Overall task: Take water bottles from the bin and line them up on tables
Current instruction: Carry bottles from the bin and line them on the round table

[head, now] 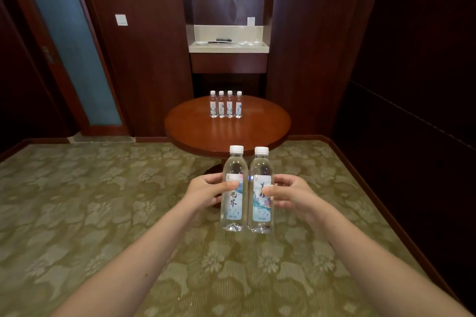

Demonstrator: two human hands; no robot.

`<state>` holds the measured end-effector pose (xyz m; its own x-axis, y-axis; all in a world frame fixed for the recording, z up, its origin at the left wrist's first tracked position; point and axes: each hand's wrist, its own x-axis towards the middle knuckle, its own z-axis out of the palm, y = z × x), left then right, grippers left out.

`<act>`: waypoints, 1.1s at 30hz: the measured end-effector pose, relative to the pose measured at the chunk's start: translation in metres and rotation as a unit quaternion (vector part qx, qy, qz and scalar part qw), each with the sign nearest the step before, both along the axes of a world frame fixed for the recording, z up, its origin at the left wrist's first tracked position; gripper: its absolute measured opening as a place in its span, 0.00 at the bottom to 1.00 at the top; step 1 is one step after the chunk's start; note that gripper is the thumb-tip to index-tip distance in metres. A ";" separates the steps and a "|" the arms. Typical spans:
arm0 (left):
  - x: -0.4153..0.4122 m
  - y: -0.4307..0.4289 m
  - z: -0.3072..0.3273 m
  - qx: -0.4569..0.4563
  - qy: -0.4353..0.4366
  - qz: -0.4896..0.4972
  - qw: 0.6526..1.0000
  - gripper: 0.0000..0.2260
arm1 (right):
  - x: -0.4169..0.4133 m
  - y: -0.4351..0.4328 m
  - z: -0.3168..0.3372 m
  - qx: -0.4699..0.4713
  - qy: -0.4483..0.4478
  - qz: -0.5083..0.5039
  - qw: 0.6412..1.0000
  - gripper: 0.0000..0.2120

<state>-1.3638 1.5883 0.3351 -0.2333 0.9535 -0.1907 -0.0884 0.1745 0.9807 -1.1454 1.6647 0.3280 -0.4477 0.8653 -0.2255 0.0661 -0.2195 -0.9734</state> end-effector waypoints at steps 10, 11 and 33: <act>0.021 0.209 0.009 0.028 0.014 0.018 0.999 0.11 | 0.018 0.224 0.016 0.035 -0.023 0.036 0.998 0.19; 0.022 0.224 0.009 0.028 0.016 0.019 0.999 0.11 | 0.019 0.240 0.015 0.036 -0.025 0.038 0.998 0.19; -0.037 0.655 -0.015 0.015 0.055 -0.031 0.998 0.12 | -0.032 0.655 -0.020 0.030 -0.056 -0.023 0.998 0.27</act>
<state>-1.4009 2.2438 0.3201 -0.1911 0.9718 -0.1383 0.0303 0.1467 0.9887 -1.1773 2.3193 0.3075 -0.3820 0.8979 -0.2185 0.1665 -0.1657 -0.9720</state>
